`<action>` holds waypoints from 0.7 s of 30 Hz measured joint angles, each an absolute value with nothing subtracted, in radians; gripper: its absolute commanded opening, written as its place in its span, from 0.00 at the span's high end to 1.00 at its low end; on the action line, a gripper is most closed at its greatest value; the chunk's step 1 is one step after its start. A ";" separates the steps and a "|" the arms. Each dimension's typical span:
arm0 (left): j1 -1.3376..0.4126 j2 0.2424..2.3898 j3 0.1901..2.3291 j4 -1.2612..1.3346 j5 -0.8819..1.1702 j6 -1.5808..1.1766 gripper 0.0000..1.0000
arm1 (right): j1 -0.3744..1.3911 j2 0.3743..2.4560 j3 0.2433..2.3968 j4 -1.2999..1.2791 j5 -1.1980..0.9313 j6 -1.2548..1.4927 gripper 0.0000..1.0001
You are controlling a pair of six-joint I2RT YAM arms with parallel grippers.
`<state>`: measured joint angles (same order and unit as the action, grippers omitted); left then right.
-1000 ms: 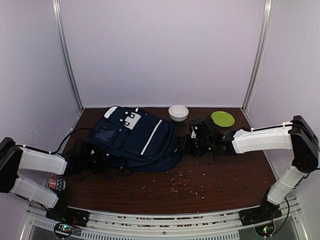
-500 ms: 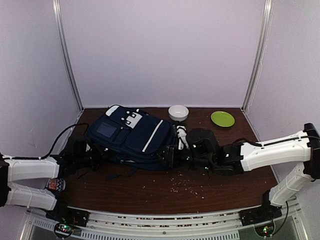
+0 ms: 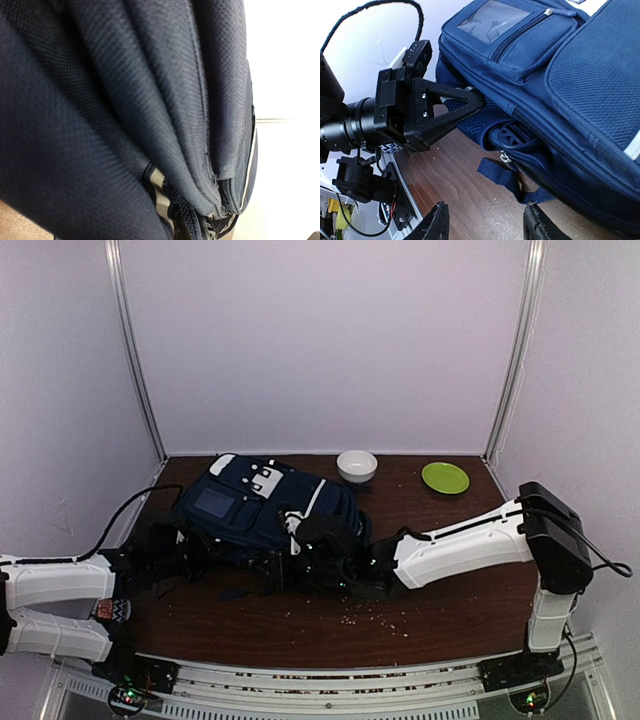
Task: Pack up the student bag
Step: Zip the student bag at the center of the board.
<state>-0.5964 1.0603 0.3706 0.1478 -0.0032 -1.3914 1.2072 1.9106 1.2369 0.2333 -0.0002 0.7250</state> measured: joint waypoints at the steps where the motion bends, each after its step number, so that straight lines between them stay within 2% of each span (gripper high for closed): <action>1: -0.599 1.060 0.371 0.148 -0.003 -1.394 1.00 | 1.210 1.916 1.237 0.236 -0.006 0.727 0.48; 6: -0.611 1.064 0.389 0.142 -0.004 -1.406 1.00 | 1.218 1.932 1.237 0.251 -0.022 0.746 0.44; 15: -0.657 1.068 0.437 0.112 -0.005 -1.409 1.00 | 1.211 2.023 1.253 0.278 0.002 0.820 0.42; 21: -0.665 1.067 0.437 0.103 -0.012 -1.414 1.00 | 1.200 2.056 1.262 0.341 0.028 0.872 0.49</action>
<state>-0.6651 1.0668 0.4370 0.1028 -0.0124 -1.4143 1.1995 2.0560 1.2617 0.3412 0.0280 0.8719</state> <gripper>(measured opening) 0.049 0.548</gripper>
